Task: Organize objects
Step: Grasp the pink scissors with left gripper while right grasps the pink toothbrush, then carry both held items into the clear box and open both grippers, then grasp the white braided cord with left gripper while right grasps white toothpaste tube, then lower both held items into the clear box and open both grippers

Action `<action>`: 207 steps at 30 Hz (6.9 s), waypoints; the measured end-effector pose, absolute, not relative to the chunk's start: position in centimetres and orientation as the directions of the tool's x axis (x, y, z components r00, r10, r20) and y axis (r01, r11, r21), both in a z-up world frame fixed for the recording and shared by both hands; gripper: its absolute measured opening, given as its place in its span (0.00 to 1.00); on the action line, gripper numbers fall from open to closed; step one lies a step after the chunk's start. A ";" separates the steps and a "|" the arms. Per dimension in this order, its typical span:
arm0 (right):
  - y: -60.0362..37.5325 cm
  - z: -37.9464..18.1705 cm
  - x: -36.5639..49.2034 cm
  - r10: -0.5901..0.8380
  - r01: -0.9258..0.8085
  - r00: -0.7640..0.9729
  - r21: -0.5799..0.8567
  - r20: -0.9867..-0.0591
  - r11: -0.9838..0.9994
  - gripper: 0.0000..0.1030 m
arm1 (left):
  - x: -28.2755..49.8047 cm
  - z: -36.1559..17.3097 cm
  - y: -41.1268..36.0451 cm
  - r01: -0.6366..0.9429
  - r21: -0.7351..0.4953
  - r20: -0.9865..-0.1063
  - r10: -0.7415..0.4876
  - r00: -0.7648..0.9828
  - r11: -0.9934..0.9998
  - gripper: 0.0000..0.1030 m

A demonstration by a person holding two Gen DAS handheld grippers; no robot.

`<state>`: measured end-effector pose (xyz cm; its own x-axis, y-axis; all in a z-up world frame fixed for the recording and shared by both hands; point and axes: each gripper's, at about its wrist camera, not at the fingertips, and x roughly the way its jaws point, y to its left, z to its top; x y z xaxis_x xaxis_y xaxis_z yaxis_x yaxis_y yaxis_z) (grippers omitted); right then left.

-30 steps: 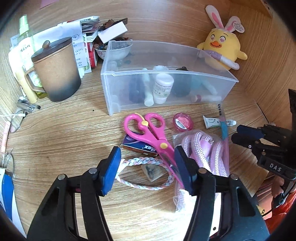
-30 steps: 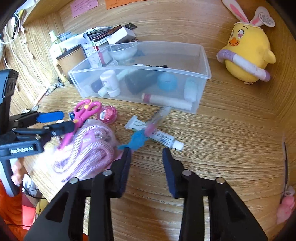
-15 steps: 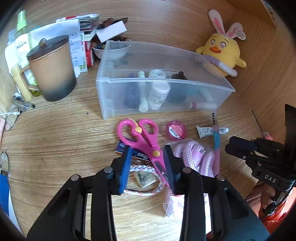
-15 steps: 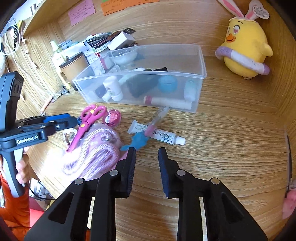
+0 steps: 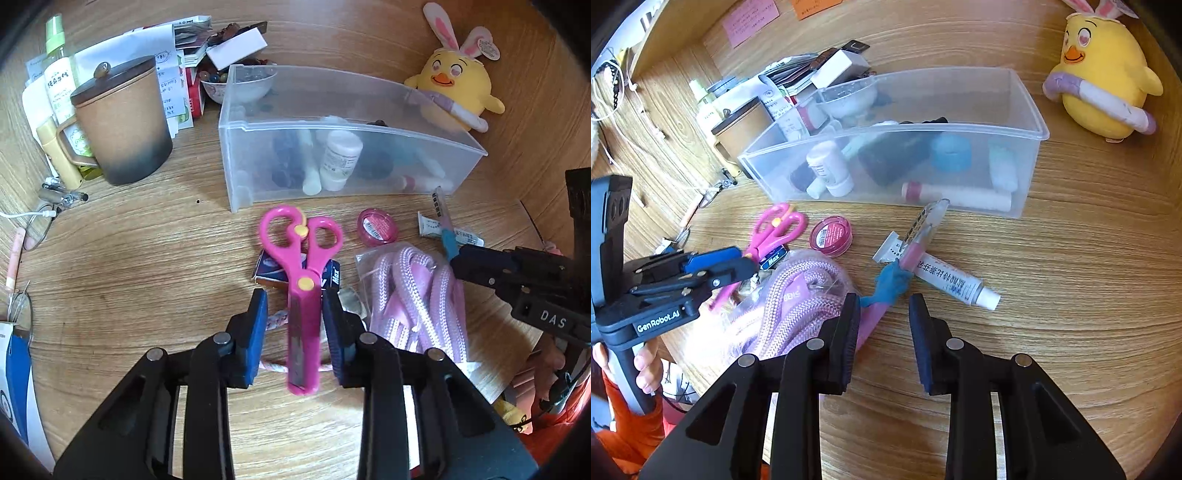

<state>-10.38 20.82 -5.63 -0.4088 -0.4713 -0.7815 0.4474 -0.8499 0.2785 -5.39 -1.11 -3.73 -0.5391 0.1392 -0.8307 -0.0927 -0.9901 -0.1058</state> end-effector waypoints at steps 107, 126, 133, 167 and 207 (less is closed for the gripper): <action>18.7 2.4 -18.8 -0.434 0.572 -0.535 0.067 -0.725 -0.818 0.38 | -14.5 3.2 -0.4 -0.146 -0.126 -0.732 0.191 -0.654 -0.981 0.42; 22.6 0.4 -12.2 -0.428 0.557 -0.527 0.082 -0.734 -0.827 0.63 | -5.8 1.3 -4.6 -0.014 -0.091 -0.721 0.076 -0.689 -0.996 0.81; 22.8 -2.7 -11.8 -0.367 0.529 -0.507 0.055 -0.780 -0.847 0.63 | -4.0 -1.8 -5.4 0.001 -0.123 -0.770 0.095 -0.631 -0.992 0.80; 21.1 -3.9 -11.1 -0.358 0.546 -0.493 0.039 -0.793 -0.837 0.14 | -3.4 -2.1 -5.6 -0.009 -0.179 -0.744 0.141 -0.653 -0.984 0.11; 20.7 0.5 -18.9 -0.375 0.483 -0.605 0.051 -0.702 -0.874 0.14 | -15.9 1.5 -1.7 -0.061 -0.134 -0.722 0.139 -0.678 -0.989 0.11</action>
